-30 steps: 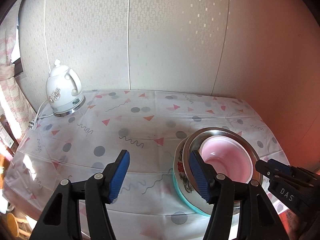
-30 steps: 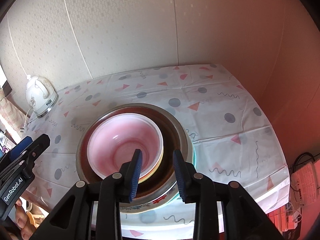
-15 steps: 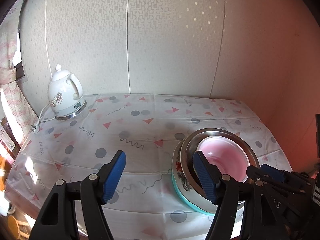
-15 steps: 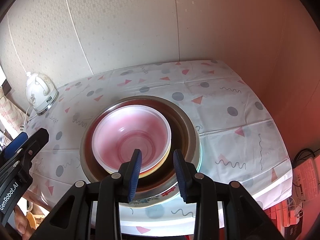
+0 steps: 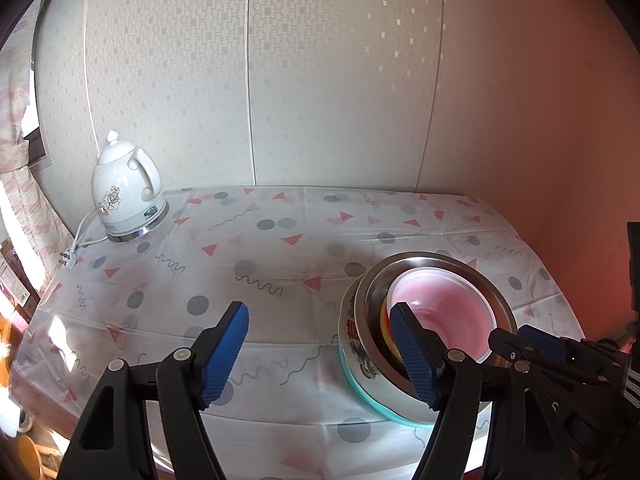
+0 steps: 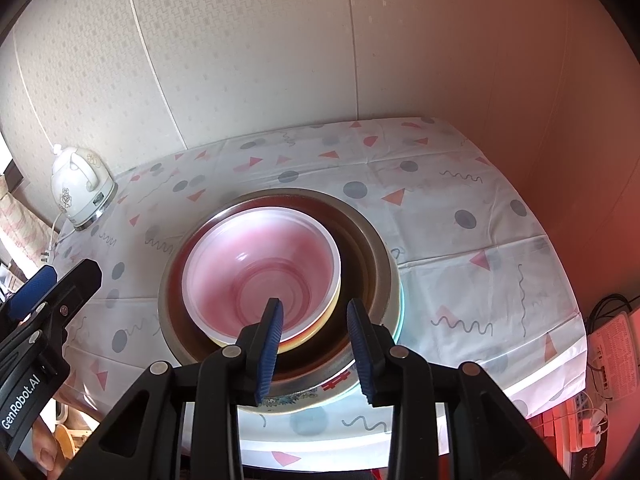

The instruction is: Organize plates and bowls

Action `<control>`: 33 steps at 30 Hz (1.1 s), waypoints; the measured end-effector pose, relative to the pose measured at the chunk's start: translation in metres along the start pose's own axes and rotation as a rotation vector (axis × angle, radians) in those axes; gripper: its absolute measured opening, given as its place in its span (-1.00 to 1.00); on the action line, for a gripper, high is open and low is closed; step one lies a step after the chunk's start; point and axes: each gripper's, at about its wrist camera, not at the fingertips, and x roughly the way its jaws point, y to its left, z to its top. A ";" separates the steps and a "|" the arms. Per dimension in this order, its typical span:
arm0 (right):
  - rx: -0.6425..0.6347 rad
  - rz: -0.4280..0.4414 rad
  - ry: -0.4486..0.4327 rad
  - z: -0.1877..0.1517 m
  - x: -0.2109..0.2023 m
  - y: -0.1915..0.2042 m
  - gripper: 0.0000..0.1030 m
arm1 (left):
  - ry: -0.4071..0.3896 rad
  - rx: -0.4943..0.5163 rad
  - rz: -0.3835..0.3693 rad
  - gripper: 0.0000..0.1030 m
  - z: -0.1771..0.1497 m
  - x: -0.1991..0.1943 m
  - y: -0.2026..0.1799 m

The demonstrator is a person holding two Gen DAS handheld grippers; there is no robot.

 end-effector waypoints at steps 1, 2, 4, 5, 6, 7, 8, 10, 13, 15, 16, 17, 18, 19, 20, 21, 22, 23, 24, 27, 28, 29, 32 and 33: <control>-0.001 0.001 0.000 0.000 0.000 0.000 -0.35 | -0.001 0.000 0.000 0.44 0.000 0.000 0.000; -0.001 0.002 0.000 0.000 0.000 0.000 -0.35 | -0.001 -0.001 0.000 0.45 0.000 0.000 0.000; -0.003 0.004 0.001 0.000 0.001 0.000 -0.35 | -0.001 0.000 0.001 0.46 0.000 -0.001 0.000; -0.003 0.004 0.001 0.000 0.001 0.001 -0.34 | -0.001 0.000 0.001 0.46 0.000 -0.001 0.000; -0.003 0.004 0.002 0.000 0.001 0.001 -0.34 | -0.002 0.001 0.001 0.46 0.000 -0.001 0.000; -0.003 0.005 0.002 -0.001 0.001 0.001 -0.34 | -0.001 0.002 0.000 0.46 0.000 -0.001 0.000; -0.001 0.006 0.002 -0.001 0.001 0.000 -0.34 | -0.001 0.005 0.000 0.46 -0.001 0.000 -0.001; 0.001 0.006 0.004 -0.001 0.002 0.000 -0.34 | -0.002 0.007 -0.001 0.46 -0.001 -0.001 -0.001; 0.001 0.006 0.004 -0.001 0.001 0.001 -0.34 | -0.001 0.009 -0.001 0.46 -0.001 -0.001 -0.002; 0.001 0.007 0.006 -0.001 0.002 0.001 -0.34 | -0.002 0.009 -0.001 0.46 -0.001 -0.001 -0.002; 0.002 0.008 0.007 -0.001 0.002 0.001 -0.34 | -0.001 0.009 -0.001 0.46 -0.001 -0.001 -0.002; 0.003 0.009 0.008 -0.001 0.002 0.000 -0.34 | -0.001 0.009 -0.001 0.46 -0.001 -0.001 -0.002; 0.003 0.009 0.008 -0.001 0.002 0.000 -0.34 | 0.000 0.009 -0.001 0.46 -0.001 -0.001 -0.002; 0.004 0.009 0.007 -0.001 0.002 0.000 -0.34 | 0.000 0.010 -0.001 0.46 -0.001 -0.001 -0.003; 0.003 0.009 0.007 -0.001 0.002 0.000 -0.34 | 0.000 0.011 -0.001 0.46 -0.001 -0.001 -0.003; 0.003 0.009 0.007 -0.001 0.002 0.000 -0.34 | 0.000 0.011 -0.001 0.46 -0.001 -0.001 -0.003; 0.003 0.009 0.007 -0.001 0.002 0.000 -0.34 | 0.001 0.013 -0.001 0.46 -0.001 -0.001 -0.004; 0.004 0.009 0.007 -0.001 0.002 0.000 -0.34 | 0.002 0.014 -0.001 0.46 -0.002 -0.001 -0.004; 0.004 0.008 0.008 -0.001 0.002 0.000 -0.34 | 0.003 0.015 -0.002 0.46 -0.002 -0.001 -0.004; 0.006 0.009 0.010 -0.001 0.002 0.000 -0.33 | 0.006 0.020 -0.004 0.46 -0.002 0.000 -0.006; 0.006 0.009 0.011 -0.001 0.002 0.000 -0.33 | 0.006 0.021 -0.004 0.46 -0.002 0.000 -0.006; 0.007 0.010 0.011 -0.001 0.002 0.000 -0.33 | 0.007 0.023 -0.005 0.46 -0.002 0.000 -0.007; 0.008 0.011 0.013 -0.001 0.003 0.000 -0.33 | 0.010 0.028 -0.009 0.47 -0.002 0.001 -0.008; 0.009 0.011 0.014 -0.001 0.003 0.000 -0.33 | 0.011 0.029 -0.009 0.47 -0.002 0.002 -0.009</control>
